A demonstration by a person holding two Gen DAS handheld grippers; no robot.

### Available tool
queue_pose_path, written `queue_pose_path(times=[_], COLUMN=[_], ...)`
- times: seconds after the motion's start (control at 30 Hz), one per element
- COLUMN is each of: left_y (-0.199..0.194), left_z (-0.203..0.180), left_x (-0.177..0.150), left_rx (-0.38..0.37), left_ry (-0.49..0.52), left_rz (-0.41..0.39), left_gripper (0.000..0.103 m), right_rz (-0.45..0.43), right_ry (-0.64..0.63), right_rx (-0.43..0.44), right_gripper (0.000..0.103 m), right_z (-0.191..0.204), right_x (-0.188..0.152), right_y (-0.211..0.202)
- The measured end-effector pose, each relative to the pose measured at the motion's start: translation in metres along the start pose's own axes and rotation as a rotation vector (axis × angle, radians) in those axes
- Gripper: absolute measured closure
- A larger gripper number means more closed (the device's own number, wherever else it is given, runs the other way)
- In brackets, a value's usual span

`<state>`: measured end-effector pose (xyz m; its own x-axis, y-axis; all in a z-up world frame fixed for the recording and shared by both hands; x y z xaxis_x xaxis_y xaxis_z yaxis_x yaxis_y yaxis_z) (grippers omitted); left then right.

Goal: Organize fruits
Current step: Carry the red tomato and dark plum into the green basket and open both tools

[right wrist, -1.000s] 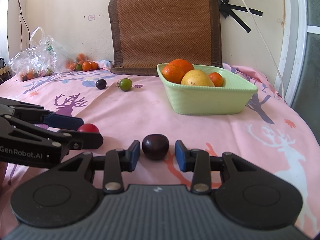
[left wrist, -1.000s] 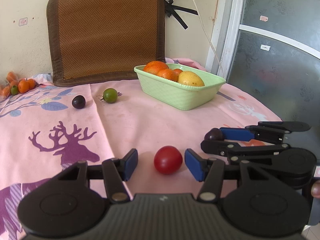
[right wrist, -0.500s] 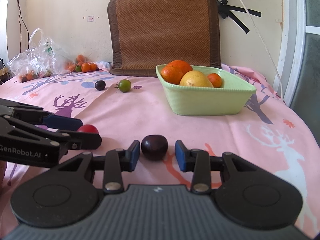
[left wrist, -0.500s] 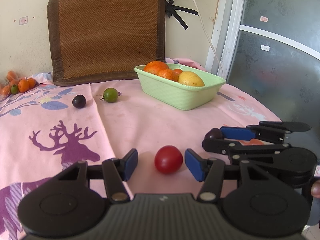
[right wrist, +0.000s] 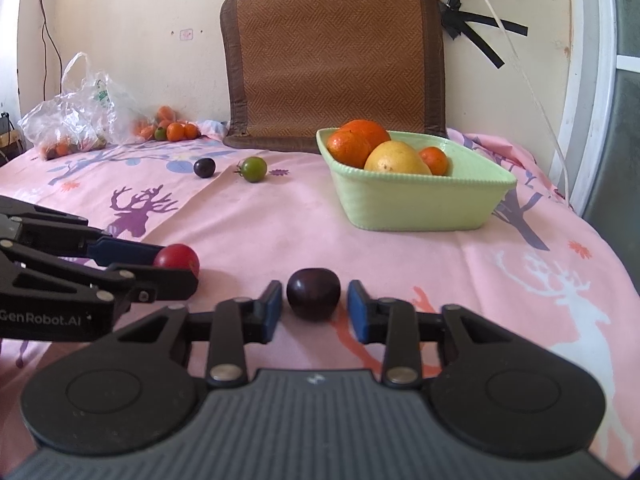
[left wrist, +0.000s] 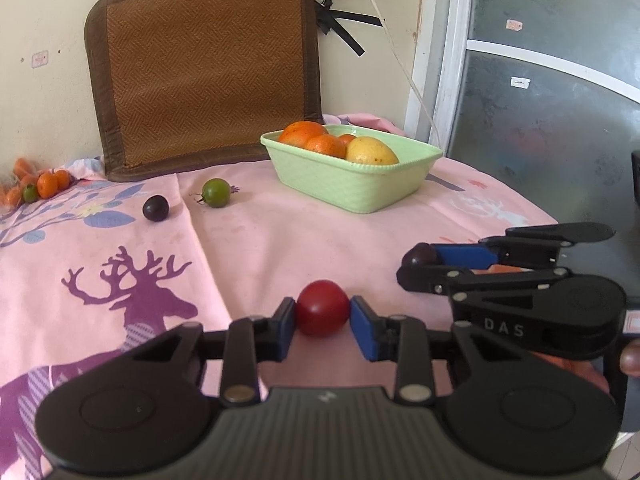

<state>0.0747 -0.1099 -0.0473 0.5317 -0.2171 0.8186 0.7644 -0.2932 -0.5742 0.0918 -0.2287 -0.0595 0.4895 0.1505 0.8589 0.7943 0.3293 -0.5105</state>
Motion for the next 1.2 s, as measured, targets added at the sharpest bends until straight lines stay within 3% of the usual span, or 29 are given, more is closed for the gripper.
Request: queue_pose_path(times=[0.1, 0.2, 0.4, 0.53, 0.8, 0.9, 0.97, 1.0, 1.03, 1.1, 1.2], left_y=[0.0, 0.004, 0.044, 0.089, 0.151, 0.157, 0.158, 0.156, 0.154, 0.142, 0.099], left_z=[-0.001, 0.0, -0.026, -0.046, -0.071, -0.077, -0.078, -0.078, -0.076, -0.067, -0.023], left_x=[0.012, 0.045, 0.135, 0.167, 0.17, 0.167, 0.166, 0.166, 0.166, 0.171, 0.182], left_rx=[-0.024, -0.048, -0.118, -0.175, -0.226, -0.234, -0.239, -0.242, -0.244, -0.249, -0.257], left_ry=[0.004, -0.005, -0.007, -0.025, -0.046, -0.033, -0.03, -0.032, -0.037, -0.056, -0.115], left_rz=[-0.009, -0.036, -0.083, -0.033, 0.09, 0.1, 0.104, 0.107, 0.108, 0.094, 0.006], left_gripper=[0.073, 0.073, 0.073, 0.073, 0.072, 0.064, 0.059, 0.058, 0.058, 0.059, 0.059], right_rz=[-0.037, -0.101, -0.238, -0.212, -0.194, -0.174, -0.175, -0.18, -0.188, -0.196, -0.27], right_ry=[0.02, 0.076, 0.065, 0.056, 0.066, 0.062, 0.05, 0.047, 0.045, 0.042, 0.058], right_rx=[0.004, 0.029, -0.082, -0.134, -0.164, -0.164, -0.169, -0.17, -0.17, -0.176, -0.211], right_gripper=[0.072, 0.072, 0.071, 0.071, 0.071, 0.07, 0.066, 0.054, 0.05, 0.051, 0.053], right_z=[-0.002, -0.014, -0.07, -0.102, -0.127, -0.127, -0.125, -0.124, -0.124, -0.123, -0.126], right_x=[0.003, 0.017, 0.073, 0.083, 0.075, 0.069, 0.068, 0.069, 0.069, 0.068, 0.074], right_y=[-0.006, -0.014, -0.016, 0.008, 0.027, 0.032, 0.032, 0.032, 0.031, 0.029, 0.012])
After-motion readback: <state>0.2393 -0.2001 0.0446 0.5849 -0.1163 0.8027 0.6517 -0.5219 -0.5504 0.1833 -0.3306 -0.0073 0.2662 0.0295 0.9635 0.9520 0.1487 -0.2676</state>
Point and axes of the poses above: each gripper's, at about its wrist camera, not at the fingertips, and y roughly the way its jaws point, z to its left, x to its top, the point moved 10 cm from there along y, roughly the way its jaws point, and after that the axes turned 9 degrees about x, right-handed, at the moved point
